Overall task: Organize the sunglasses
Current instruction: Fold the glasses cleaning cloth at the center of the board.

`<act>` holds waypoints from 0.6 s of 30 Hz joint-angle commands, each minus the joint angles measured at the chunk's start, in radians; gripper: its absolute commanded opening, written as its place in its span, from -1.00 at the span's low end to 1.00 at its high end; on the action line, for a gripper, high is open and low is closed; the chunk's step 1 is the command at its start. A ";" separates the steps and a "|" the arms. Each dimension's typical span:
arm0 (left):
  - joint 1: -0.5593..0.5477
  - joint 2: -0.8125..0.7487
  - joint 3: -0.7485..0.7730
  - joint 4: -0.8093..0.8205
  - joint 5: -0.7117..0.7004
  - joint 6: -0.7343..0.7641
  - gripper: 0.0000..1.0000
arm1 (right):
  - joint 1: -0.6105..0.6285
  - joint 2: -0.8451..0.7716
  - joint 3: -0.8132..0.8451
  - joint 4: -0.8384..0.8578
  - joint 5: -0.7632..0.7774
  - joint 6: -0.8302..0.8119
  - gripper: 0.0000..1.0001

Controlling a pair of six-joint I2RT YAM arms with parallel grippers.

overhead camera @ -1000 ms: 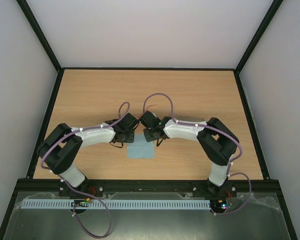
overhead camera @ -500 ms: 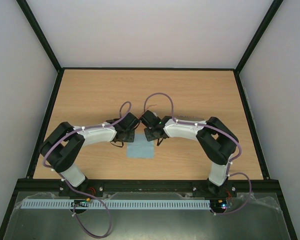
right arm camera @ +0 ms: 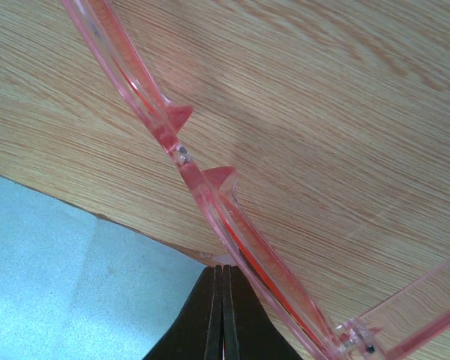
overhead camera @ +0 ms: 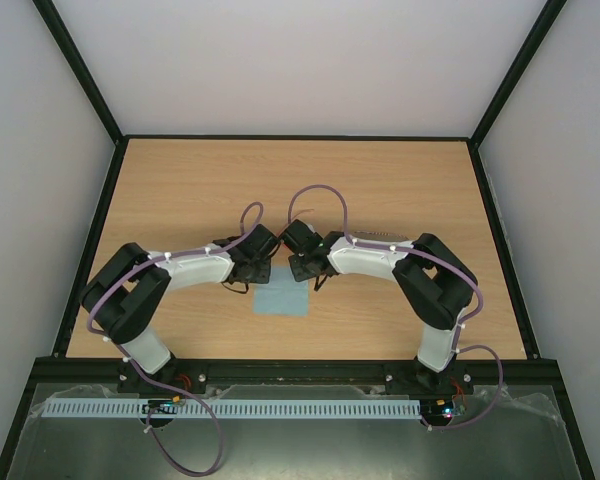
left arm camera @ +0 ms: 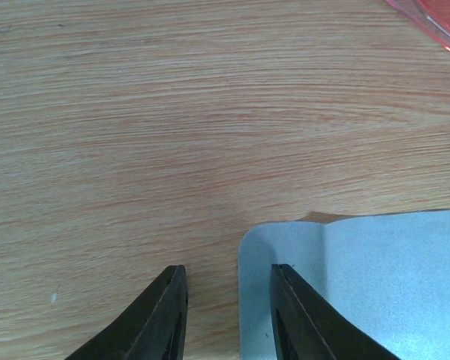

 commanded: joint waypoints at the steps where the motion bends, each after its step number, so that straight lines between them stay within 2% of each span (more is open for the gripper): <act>1: -0.002 -0.023 0.038 0.019 0.020 -0.006 -0.35 | 0.030 0.021 0.016 -0.052 0.015 -0.006 -0.97; 12: -0.002 0.032 0.074 0.050 0.021 -0.009 -0.50 | 0.029 0.018 0.014 -0.051 0.011 -0.005 -0.97; 15: -0.002 0.030 0.079 0.052 0.017 -0.010 -0.49 | 0.029 0.018 0.009 -0.048 0.010 -0.005 -0.97; 18: -0.002 0.030 0.087 0.046 0.015 -0.011 -0.38 | 0.030 0.018 0.007 -0.045 0.008 -0.005 -0.97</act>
